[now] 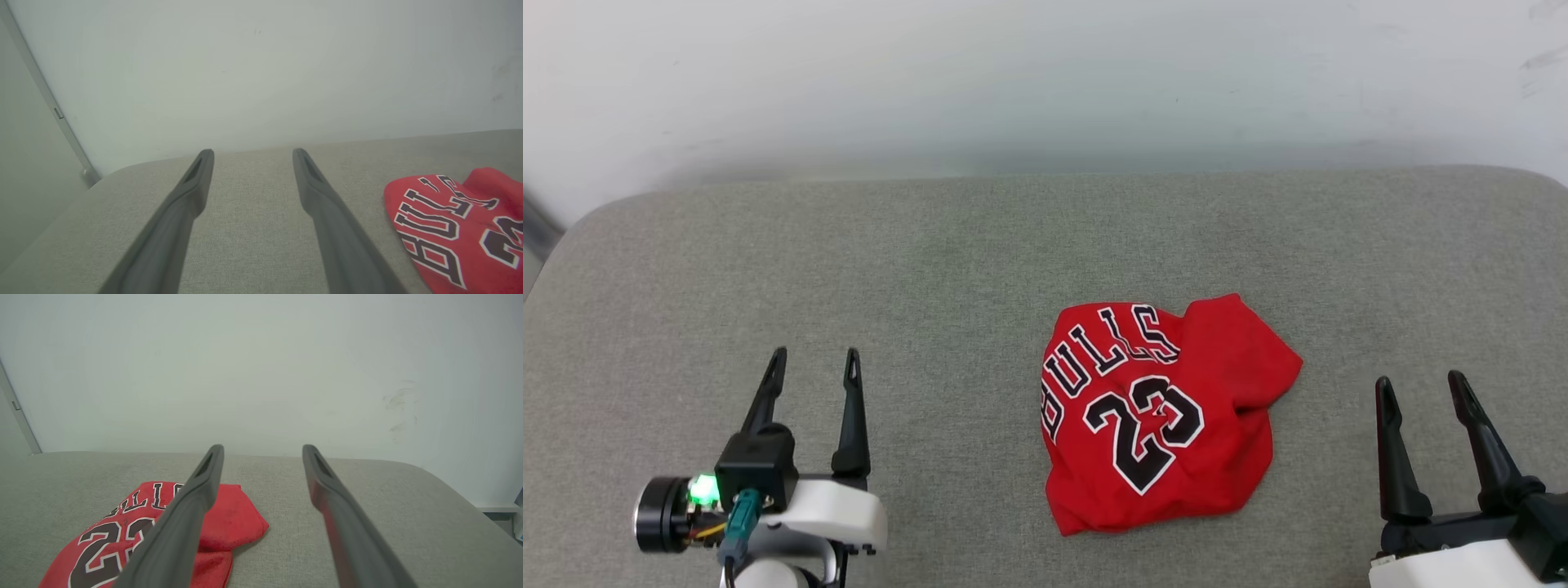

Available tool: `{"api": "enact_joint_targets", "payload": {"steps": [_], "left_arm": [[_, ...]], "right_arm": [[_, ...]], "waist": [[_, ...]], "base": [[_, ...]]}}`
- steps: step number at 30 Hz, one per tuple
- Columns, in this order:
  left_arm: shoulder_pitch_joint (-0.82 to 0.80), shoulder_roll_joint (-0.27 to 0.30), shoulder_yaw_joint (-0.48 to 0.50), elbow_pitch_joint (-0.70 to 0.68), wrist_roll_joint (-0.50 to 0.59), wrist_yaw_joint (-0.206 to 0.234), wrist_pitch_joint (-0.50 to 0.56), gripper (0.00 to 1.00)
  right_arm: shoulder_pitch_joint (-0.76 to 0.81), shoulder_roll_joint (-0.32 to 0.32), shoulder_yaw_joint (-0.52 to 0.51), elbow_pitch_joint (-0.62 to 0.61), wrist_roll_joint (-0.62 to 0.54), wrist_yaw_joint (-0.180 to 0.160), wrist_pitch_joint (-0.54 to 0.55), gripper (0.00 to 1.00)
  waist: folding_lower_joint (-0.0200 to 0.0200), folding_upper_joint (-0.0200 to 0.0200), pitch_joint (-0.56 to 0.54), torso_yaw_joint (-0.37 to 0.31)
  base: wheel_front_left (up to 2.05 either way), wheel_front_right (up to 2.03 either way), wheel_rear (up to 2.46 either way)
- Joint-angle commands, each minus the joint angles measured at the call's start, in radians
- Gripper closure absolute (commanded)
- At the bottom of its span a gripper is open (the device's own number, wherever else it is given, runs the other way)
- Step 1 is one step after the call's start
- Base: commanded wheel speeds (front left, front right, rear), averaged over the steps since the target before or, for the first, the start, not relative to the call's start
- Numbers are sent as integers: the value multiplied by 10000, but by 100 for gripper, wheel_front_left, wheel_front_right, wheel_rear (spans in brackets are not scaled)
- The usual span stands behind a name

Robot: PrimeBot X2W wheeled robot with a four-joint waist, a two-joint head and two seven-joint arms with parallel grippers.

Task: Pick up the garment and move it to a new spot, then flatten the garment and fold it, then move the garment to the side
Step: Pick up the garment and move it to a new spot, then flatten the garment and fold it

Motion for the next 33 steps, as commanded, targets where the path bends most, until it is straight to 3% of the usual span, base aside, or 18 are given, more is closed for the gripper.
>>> {"api": "enact_joint_targets", "payload": {"steps": [1, 13, 23, 33], "left_arm": [[123, -65, 103, -9, 86, -65, -25, 0], [1360, -1642, 1682, 102, 1460, -1441, -25, 0], [1598, -2194, 2351, 166, 1999, -2106, -26, 0], [1669, -2459, 2720, 220, 2257, -2487, -26, 0]], "right_arm": [[117, 21, 9, 16, -32, -7, -24, 0], [510, 21, 48, 281, 67, -7, -24, 0], [615, 21, 42, 360, 95, -5, -24, 0], [518, 21, 12, 387, 126, -7, -24, 0]], "waist": [[1, 0, -14, -11], [1, 0, -136, -48], [1, 0, -178, -39], [1, 0, -195, -12]], "base": [[0, 0, 0], [0, 0, 0], [0, 0, 0], [0, 0, 0]]}}
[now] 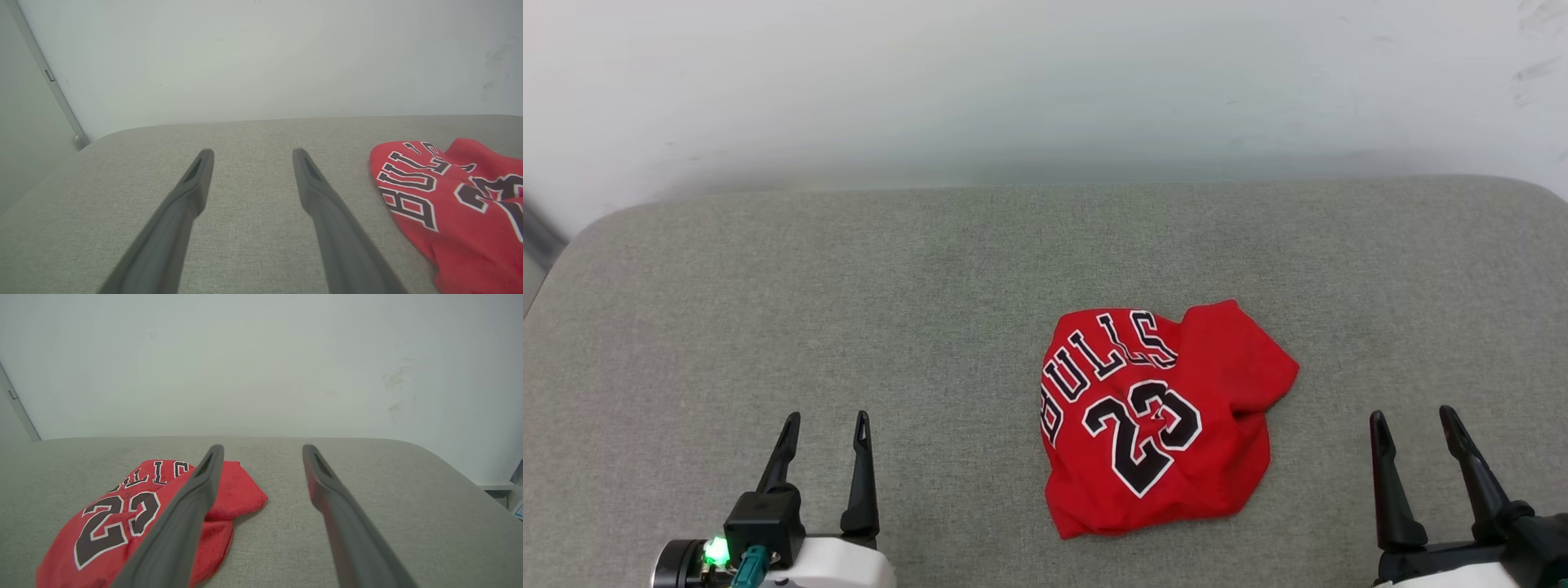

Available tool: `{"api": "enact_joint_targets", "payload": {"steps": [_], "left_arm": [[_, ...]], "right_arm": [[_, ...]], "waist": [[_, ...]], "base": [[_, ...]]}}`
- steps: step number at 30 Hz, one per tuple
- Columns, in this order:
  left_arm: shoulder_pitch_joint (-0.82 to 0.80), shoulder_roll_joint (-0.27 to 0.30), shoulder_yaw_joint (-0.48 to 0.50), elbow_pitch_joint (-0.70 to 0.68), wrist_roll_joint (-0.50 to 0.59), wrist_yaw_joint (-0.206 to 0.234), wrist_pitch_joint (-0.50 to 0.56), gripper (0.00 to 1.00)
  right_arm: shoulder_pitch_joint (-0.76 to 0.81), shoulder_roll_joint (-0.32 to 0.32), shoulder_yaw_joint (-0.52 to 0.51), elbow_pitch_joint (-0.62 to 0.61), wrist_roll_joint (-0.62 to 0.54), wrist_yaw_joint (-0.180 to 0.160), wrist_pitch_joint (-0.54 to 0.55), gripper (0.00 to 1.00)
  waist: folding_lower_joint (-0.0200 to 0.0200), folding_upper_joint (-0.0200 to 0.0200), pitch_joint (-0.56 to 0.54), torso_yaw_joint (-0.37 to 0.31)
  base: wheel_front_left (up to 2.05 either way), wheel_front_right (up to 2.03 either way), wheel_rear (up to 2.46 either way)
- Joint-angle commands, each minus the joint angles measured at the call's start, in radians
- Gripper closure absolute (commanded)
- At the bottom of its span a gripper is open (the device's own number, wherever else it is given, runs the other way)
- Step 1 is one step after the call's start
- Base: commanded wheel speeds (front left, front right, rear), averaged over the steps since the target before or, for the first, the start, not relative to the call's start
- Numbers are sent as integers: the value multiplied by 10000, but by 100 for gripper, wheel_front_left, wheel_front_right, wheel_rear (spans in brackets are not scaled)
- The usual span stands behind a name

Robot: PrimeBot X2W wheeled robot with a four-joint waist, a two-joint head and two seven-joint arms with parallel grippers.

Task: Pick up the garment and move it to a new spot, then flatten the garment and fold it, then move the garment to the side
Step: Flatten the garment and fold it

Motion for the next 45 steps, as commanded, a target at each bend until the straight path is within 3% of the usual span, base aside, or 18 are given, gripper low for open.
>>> {"api": "enact_joint_targets", "payload": {"steps": [1, 10, 15, 21, 26, 33, 39, 45], "left_arm": [[137, -53, 72, 19, 58, -43, -26, 0], [-91, -177, 210, 10, 128, -213, -26, 0], [-269, -228, 248, -78, 143, -262, -26, 0], [-484, -276, 271, -166, 70, -262, -26, 0], [-676, -292, 193, -272, -16, -250, -26, 0], [-1142, -302, 25, -509, -237, -170, -26, 0], [-1603, -302, -209, -637, -412, -62, -26, 0], [-1954, -304, -337, -711, -549, 30, -26, 0]], "right_arm": [[-23, 21, -54, -13, 58, -3, -24, 0], [-1691, -174, -369, -874, -392, -5, -22, 0], [-3243, -1423, 114, -616, -412, -3, -21, 0], [-5297, -3541, 1872, 1264, 463, -5, 144, 0], [-7048, -5329, 4296, 2327, 2386, -5, 2435, 0], [-9015, -7271, 7774, 2508, 5824, -5, 7109, 0], [-10124, -7538, 9450, 3024, 7417, -5, 9771, 0], [-10332, -7142, 10667, 3992, 7791, -2, 10136, 0]], "waist": [[1, 0, -6, 0], [1, 0, 144, 33], [1, 0, 386, 103], [1, 0, 731, 212], [1, 0, 1102, 357], [1, 0, 1987, 680], [1, 0, 2769, 988], [1, 0, 3277, 1285]], "base": [[0, 0, 0], [0, 0, 0], [0, 0, 0], [0, 0, 0], [0, 0, 0], [0, 0, 0], [0, 0, 0], [0, 0, 0]]}}
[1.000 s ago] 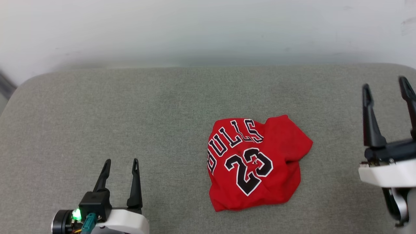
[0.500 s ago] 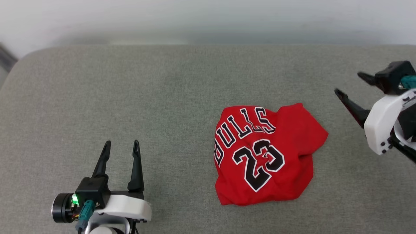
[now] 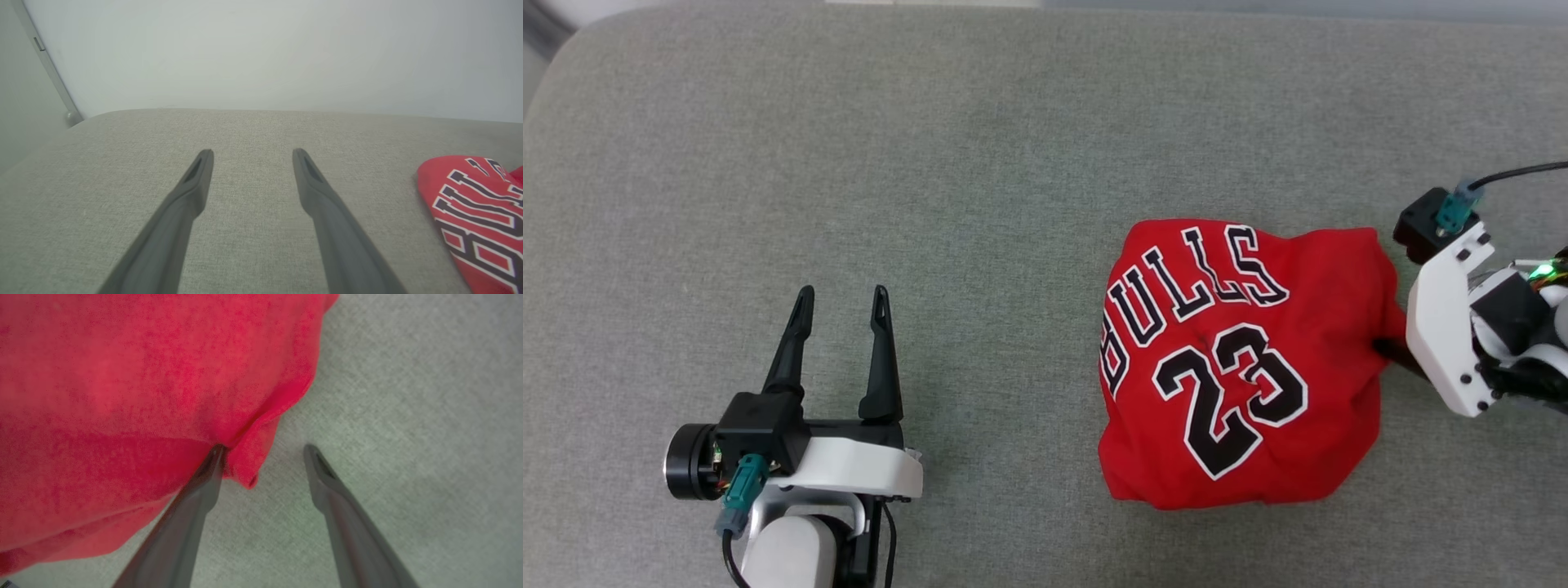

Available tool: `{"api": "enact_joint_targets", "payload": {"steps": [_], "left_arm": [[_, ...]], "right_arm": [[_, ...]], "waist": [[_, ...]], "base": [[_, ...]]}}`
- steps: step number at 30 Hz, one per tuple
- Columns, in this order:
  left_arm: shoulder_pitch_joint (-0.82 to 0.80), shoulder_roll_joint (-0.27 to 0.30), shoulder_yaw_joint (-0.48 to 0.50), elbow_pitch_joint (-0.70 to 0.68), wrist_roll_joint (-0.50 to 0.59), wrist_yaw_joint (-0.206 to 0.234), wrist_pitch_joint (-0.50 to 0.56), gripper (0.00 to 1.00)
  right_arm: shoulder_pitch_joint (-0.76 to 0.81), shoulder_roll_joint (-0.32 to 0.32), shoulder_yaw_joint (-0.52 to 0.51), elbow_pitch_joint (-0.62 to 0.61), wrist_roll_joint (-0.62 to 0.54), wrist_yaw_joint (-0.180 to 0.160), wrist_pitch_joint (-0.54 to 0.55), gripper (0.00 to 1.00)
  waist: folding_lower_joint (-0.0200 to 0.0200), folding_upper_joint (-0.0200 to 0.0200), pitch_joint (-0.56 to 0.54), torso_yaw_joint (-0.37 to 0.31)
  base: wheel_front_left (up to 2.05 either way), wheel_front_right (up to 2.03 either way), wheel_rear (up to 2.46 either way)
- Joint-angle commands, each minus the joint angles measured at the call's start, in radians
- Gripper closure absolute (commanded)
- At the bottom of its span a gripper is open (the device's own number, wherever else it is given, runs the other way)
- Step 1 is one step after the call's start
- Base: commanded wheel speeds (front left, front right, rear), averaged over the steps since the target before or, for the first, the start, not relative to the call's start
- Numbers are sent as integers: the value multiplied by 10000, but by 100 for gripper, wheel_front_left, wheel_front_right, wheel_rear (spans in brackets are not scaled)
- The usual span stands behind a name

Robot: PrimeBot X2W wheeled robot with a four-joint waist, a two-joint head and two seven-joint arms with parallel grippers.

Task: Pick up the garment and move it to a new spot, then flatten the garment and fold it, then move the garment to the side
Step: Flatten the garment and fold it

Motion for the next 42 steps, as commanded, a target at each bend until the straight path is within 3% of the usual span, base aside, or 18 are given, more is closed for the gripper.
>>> {"api": "enact_joint_targets", "payload": {"steps": [1, 7, 8, 9, 13, 19, 24, 28, 33, 37, 38, 39, 42], "left_arm": [[-132, -13, -9, -48, -75, 51, -26, 0], [-67, -12, 79, 41, -2, 109, -26, 0], [-2, -11, 117, 71, 11, 117, -26, 0], [57, -11, 145, 103, 15, 111, -26, 0], [222, -11, 194, 188, 44, 53, -26, 0], [683, -11, 388, 294, 119, -19, -26, 0], [1163, -11, 512, 309, 140, -26, -26, 0], [1411, -11, 595, 286, 189, -66, -26, 0], [1384, -10, 700, 347, 223, -131, -26, 0], [1332, -10, 738, 420, 285, -191, -26, 0], [1358, -10, 758, 443, 296, -211, -26, 0], [1401, -10, 786, 461, 305, -240, -26, 0], [1506, -10, 880, 488, 389, -285, -26, 0]], "right_arm": [[82, 243, 338, 314, 209, -2, -51, 0], [378, 643, 1349, 719, 613, 15, -703, 0], [274, 580, 1417, 681, 638, 21, -920, 71], [157, 505, 1449, 632, 662, 20, -1204, 100], [-30, 164, 1148, 506, 1028, 9, -2228, 100], [539, -1029, 1014, -605, 1555, -3, -3956, 100], [2295, -2201, 618, -1538, 2298, -5, -5075, 100], [4286, -2659, 440, -1571, 2894, -3, -5628, 100], [6000, -2104, 312, -385, 3104, -5, -6072, 100], [6510, -1317, -40, 460, 2938, -8, -6668, 100], [6470, -1208, -266, 579, 2855, -11, -6956, 22], [6402, -1187, -496, 666, 2664, -14, -7263, 0], [6343, -1172, -1124, 688, 2144, -6, -8158, 0]], "waist": [[-1, 0, 222, 192], [-1, 0, 54, 161], [-1, 0, -35, 117], [-1, 0, -152, 64], [-1, 0, -584, -81], [-1, 0, -1493, -403], [-1, 0, -2058, -680], [-1, 0, -2249, -835], [-1, 0, -2258, -888], [-1, 0, -2328, -869], [-1, 0, -2382, -875], [-1, 0, -2436, -883], [-1, 0, -2645, -953]], "base": [[0, 0, 0], [0, 0, 0], [0, 0, 0], [0, 0, 0], [0, 0, 0], [0, 0, 0], [0, 0, 0], [0, 0, 0], [0, 0, 0], [0, 0, 0], [0, 0, 0], [0, 0, 0], [0, 0, 0]]}}
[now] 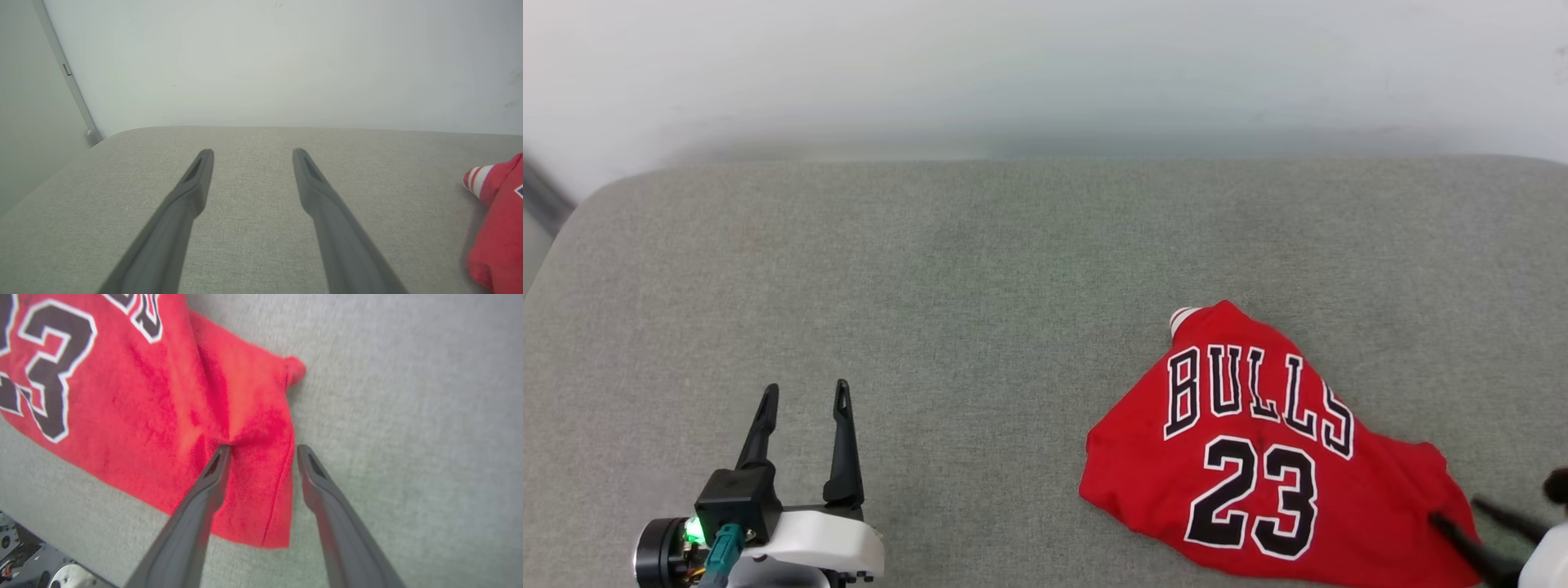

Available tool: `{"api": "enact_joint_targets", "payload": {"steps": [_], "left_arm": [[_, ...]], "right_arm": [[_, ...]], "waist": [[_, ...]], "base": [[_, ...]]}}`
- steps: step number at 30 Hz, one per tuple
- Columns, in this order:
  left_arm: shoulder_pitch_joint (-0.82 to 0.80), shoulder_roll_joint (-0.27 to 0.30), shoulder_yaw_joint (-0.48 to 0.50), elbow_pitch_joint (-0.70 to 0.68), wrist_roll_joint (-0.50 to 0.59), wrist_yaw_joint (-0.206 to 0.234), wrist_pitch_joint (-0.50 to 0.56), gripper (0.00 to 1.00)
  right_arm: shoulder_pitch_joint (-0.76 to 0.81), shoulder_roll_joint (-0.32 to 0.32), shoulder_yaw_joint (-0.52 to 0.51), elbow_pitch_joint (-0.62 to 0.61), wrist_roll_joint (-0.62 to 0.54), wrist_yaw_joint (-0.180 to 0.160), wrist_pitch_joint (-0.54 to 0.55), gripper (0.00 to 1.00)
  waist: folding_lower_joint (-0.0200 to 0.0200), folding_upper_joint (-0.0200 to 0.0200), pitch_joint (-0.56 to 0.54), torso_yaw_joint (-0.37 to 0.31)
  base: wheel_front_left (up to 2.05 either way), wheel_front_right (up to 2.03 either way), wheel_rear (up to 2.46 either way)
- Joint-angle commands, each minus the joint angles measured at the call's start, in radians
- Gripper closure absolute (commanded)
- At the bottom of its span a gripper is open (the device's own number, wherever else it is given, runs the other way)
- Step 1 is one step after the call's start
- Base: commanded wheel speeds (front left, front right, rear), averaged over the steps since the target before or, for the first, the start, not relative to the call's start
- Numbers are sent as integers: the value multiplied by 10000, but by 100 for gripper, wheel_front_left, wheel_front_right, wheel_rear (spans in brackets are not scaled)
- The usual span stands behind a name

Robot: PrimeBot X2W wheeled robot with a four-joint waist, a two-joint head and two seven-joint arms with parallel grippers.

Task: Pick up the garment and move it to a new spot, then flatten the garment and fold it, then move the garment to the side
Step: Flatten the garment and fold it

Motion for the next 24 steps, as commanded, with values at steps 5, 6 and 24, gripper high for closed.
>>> {"api": "enact_joint_targets", "payload": {"steps": [5, 6, 24], "left_arm": [[-280, 120, 289, -94, 211, -282, -26, 0], [-415, 175, 327, -127, 251, -350, -26, 0], [-5386, 1994, -3068, 1063, -1030, -1544, 2883, 0]], "right_arm": [[-168, 229, -1661, -128, -1145, -7, -1517, 0], [-112, 367, -2035, -207, -1396, -5, -1679, 0], [2764, 4974, -8300, -3247, -7683, -7, -1761, 0]], "waist": [[0, 0, -333, -163], [0, 0, -367, -176], [0, 0, -99, -460]], "base": [[0, 0, 0], [0, 0, 0], [0, 0, 0]]}}
